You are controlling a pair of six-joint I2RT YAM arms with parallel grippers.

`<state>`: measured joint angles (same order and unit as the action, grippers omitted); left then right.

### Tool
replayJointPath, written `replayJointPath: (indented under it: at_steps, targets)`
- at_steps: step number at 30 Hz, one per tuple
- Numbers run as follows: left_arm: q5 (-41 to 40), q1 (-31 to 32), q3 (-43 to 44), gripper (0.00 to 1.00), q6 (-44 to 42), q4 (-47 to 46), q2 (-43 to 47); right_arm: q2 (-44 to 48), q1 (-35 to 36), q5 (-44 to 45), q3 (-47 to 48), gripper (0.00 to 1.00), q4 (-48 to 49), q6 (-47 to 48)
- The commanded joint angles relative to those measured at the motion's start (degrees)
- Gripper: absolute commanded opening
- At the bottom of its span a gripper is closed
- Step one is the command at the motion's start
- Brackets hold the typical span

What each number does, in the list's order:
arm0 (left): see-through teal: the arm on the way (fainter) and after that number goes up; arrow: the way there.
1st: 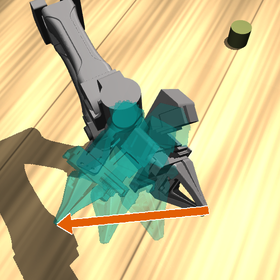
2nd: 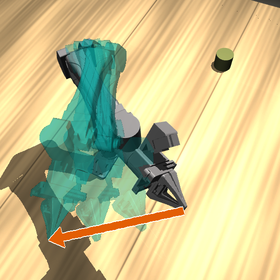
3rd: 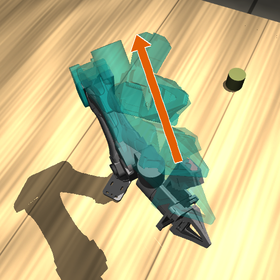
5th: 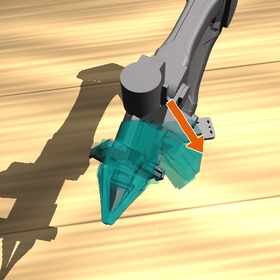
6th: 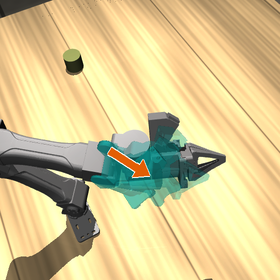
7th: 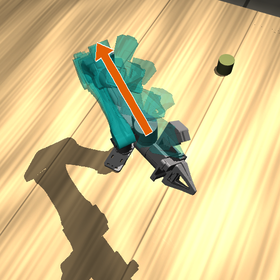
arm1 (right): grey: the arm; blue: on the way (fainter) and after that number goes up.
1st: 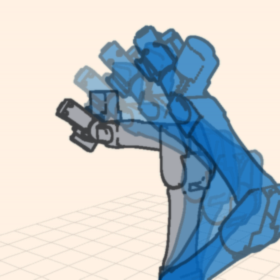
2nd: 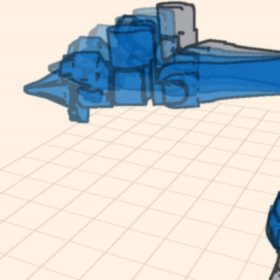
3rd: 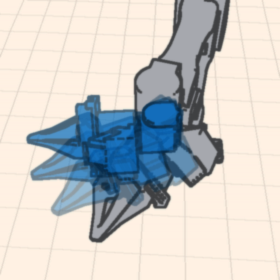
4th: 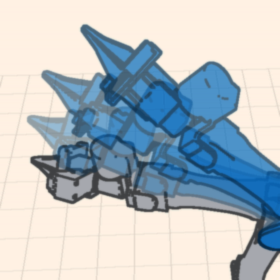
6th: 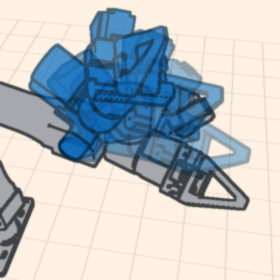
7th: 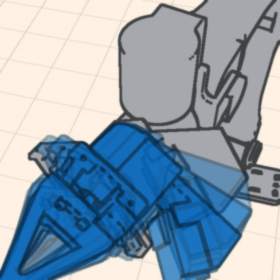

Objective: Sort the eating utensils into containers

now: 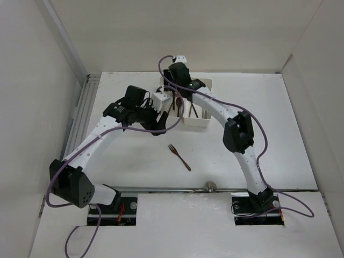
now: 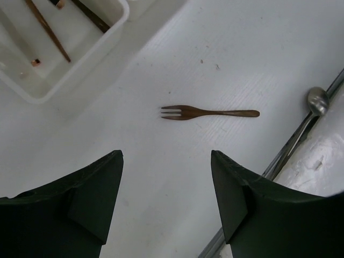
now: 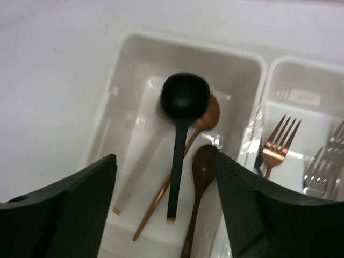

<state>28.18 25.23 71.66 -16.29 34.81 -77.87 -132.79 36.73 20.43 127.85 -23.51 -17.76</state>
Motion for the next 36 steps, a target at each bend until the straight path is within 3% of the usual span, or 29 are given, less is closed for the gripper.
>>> replayJointPath:
  at_steps: [1,4,10,14,19,27,36]
  targets:
    - [-0.3,1.9,-0.9,0.64,-1.7,2.5,2.2,-2.1,1.3,-5.0,5.0,0.8,-7.4,-1.8]
    - [-0.9,5.5,-0.9,0.65,-4.3,3.0,2.2,2.2,1.3,-2.1,-4.1,0.85,-7.8,-1.8]
    - [2.0,14.5,-0.9,0.65,-6.5,3.5,0.2,28.9,0.8,-0.5,-29.3,0.91,-3.6,-3.3]
    - [2.0,22.4,-1.5,0.66,-7.0,2.4,-2.9,44.2,-2.6,-1.0,-44.0,0.91,-10.3,-5.4]
    - [1.5,31.8,-2.6,0.66,-6.2,-0.2,-8.8,53.8,-6.9,0.5,-47.8,0.91,-16.1,-6.1]
    - [-0.6,40.1,0.1,0.66,-3.5,-4.6,-17.0,68.1,-7.5,3.5,-51.6,0.91,-19.0,-7.6]
    - [-6.2,46.5,-4.2,0.66,3.9,-15.7,-23.5,78.9,-7.5,5.9,-58.4,0.91,-24.6,-9.9]
